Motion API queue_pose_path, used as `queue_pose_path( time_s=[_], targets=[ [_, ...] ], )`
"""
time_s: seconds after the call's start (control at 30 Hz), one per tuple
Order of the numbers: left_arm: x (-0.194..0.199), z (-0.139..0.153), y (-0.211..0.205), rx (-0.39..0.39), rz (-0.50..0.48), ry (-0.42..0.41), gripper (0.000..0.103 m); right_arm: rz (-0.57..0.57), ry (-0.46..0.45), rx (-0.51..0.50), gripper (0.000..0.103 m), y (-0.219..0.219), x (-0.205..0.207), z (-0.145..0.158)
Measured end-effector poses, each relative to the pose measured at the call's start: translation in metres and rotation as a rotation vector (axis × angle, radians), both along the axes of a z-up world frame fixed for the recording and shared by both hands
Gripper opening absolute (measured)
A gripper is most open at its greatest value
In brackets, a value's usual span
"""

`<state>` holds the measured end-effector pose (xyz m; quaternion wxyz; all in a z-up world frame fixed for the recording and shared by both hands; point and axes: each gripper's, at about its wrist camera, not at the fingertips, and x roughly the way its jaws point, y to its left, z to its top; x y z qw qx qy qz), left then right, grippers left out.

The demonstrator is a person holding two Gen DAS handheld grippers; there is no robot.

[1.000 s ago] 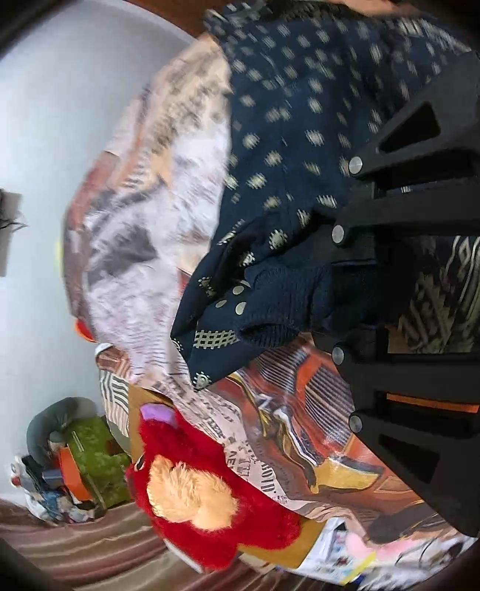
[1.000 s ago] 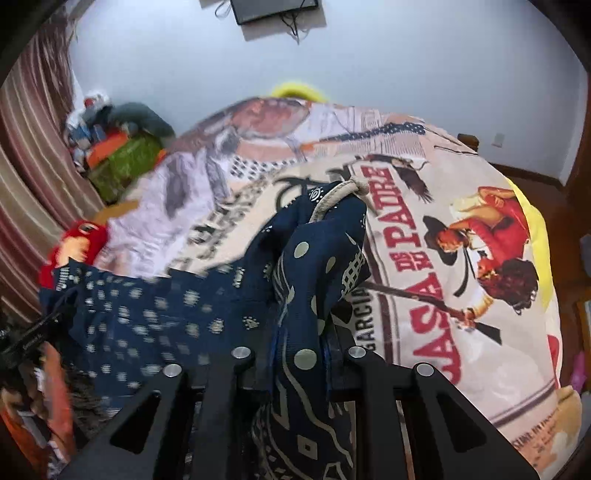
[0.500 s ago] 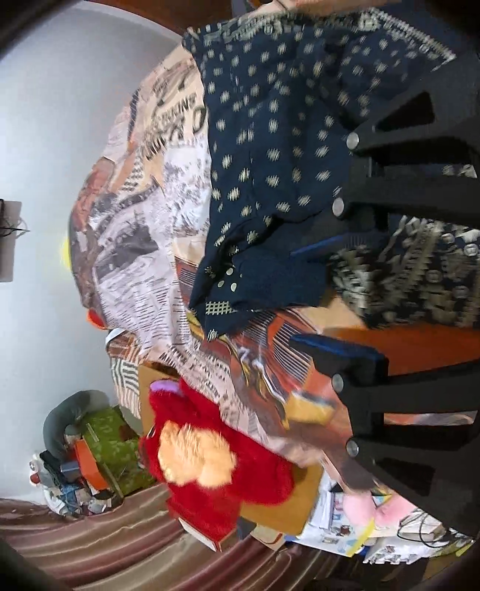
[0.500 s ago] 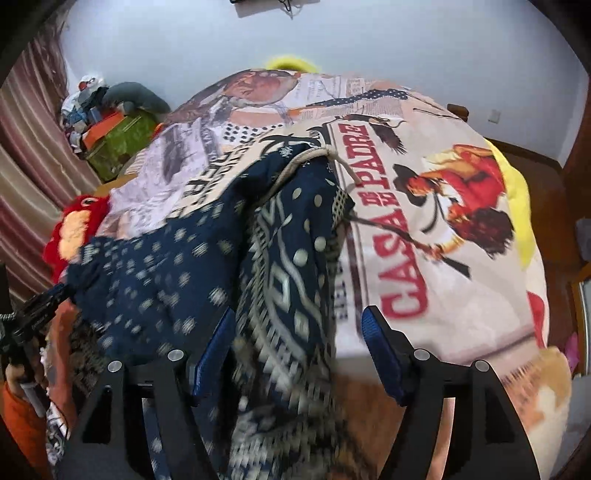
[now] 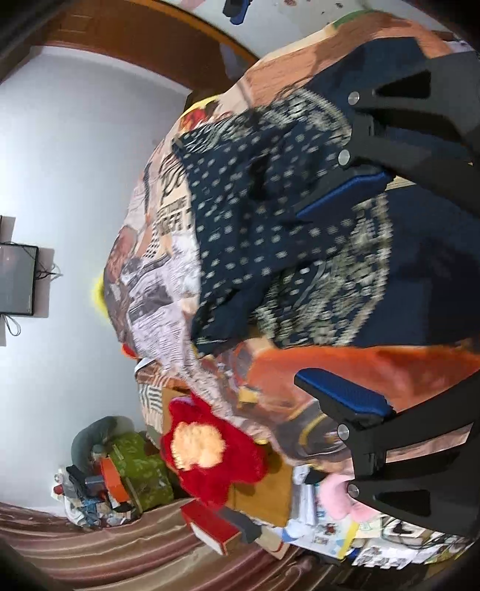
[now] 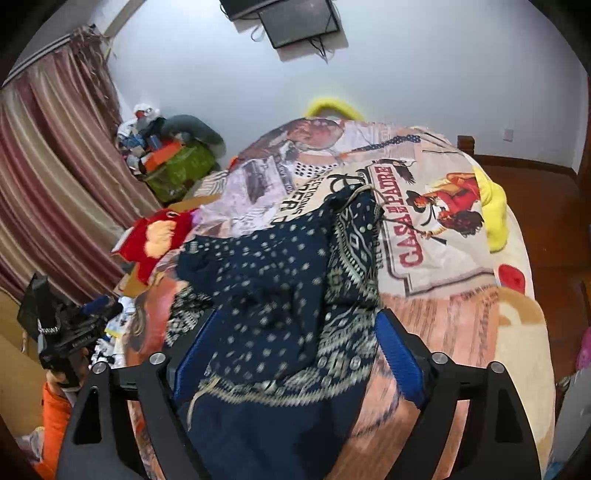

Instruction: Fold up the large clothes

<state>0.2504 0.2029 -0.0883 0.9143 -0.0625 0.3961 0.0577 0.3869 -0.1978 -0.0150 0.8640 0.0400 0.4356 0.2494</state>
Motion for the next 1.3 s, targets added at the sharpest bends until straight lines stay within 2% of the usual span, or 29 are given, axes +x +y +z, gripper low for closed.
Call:
queue_pose_path(
  time_s=[0.13, 0.23, 0.37, 0.6, 0.7, 0.8, 0.9, 0.97, 1.0, 1.07, 1.1, 1.13, 1.17, 1.23, 1.3],
  targets=[
    [-0.029, -0.025, -0.006, -0.033, 0.001, 0.05, 0.082, -0.011, -0.021, -0.028, 0.087, -0.007, -0.04, 0.0],
    [-0.046, -0.054, -0.005, -0.077, 0.023, 0.118, 0.082, -0.02, 0.001, -0.052, 0.087, -0.012, -0.065, -0.015],
    [-0.07, -0.1, 0.005, -0.18, 0.074, 0.223, 0.082, -0.037, 0.073, -0.085, 0.087, -0.014, -0.09, -0.049],
    [-0.098, -0.155, 0.017, -0.29, 0.155, 0.328, 0.082, -0.043, 0.232, -0.082, 0.087, -0.012, -0.124, -0.107],
    [-0.101, -0.171, 0.019, -0.32, 0.166, 0.36, 0.082, -0.028, 0.17, -0.123, 0.087, -0.005, -0.135, -0.109],
    [-0.1, -0.19, 0.02, -0.351, 0.188, 0.39, 0.082, 0.014, 0.166, -0.115, 0.087, 0.003, -0.138, -0.109],
    [-0.099, -0.197, 0.016, -0.347, 0.213, 0.379, 0.082, 0.042, 0.165, -0.107, 0.08, 0.009, -0.138, -0.111],
    [-0.097, -0.196, 0.012, -0.325, 0.213, 0.377, 0.081, 0.044, 0.159, -0.108, 0.069, 0.013, -0.137, -0.114],
    [-0.096, -0.194, 0.009, -0.32, 0.201, 0.37, 0.078, 0.043, 0.157, -0.113, 0.065, 0.015, -0.136, -0.116],
    [-0.093, -0.192, 0.006, -0.33, 0.178, 0.369, 0.054, 0.045, 0.146, -0.128, 0.049, 0.018, -0.135, -0.12],
    [-0.091, -0.189, 0.004, -0.338, 0.165, 0.365, 0.045, 0.049, 0.144, -0.127, 0.045, 0.019, -0.135, -0.122],
    [-0.089, -0.187, 0.003, -0.336, 0.163, 0.362, 0.024, 0.054, 0.141, -0.122, 0.038, 0.018, -0.134, -0.122],
    [-0.086, -0.184, 0.003, -0.327, 0.165, 0.357, 0.011, 0.057, 0.14, -0.111, 0.03, 0.018, -0.134, -0.122],
    [-0.083, -0.174, 0.002, -0.319, 0.154, 0.327, 0.011, 0.065, 0.154, -0.073, 0.019, 0.017, -0.131, -0.121],
    [-0.082, -0.158, 0.001, -0.329, 0.136, 0.28, 0.011, 0.081, 0.162, -0.041, 0.015, 0.017, -0.127, -0.118]
  ],
)
